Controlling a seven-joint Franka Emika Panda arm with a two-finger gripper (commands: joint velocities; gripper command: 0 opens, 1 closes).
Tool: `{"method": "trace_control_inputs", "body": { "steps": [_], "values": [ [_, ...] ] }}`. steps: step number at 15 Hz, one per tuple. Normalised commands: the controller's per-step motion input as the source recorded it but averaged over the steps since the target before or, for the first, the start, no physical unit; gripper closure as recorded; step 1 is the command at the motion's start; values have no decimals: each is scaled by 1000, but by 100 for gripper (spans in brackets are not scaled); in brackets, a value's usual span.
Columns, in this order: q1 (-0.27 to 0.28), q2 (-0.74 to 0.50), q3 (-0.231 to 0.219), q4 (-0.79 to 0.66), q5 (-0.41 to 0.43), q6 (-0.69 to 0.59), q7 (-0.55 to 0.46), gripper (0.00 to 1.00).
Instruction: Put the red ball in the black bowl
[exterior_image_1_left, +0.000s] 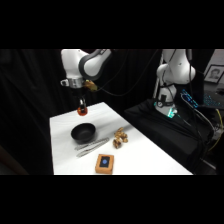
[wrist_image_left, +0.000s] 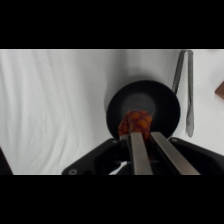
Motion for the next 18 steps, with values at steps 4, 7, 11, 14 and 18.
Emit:
{"method": "trace_control_inputs", "body": {
  "steps": [4,7,11,14,18],
  "values": [
    [-100,250,127,206,167,143,-151,95],
    [-82,217,119,186,119,129,-120,96],
    [-94,170,113,167,120,139,-115,97],
    [-98,127,111,151,126,165,-94,98],
    [-104,88,108,140,129,83,-89,65]
  ]
}}
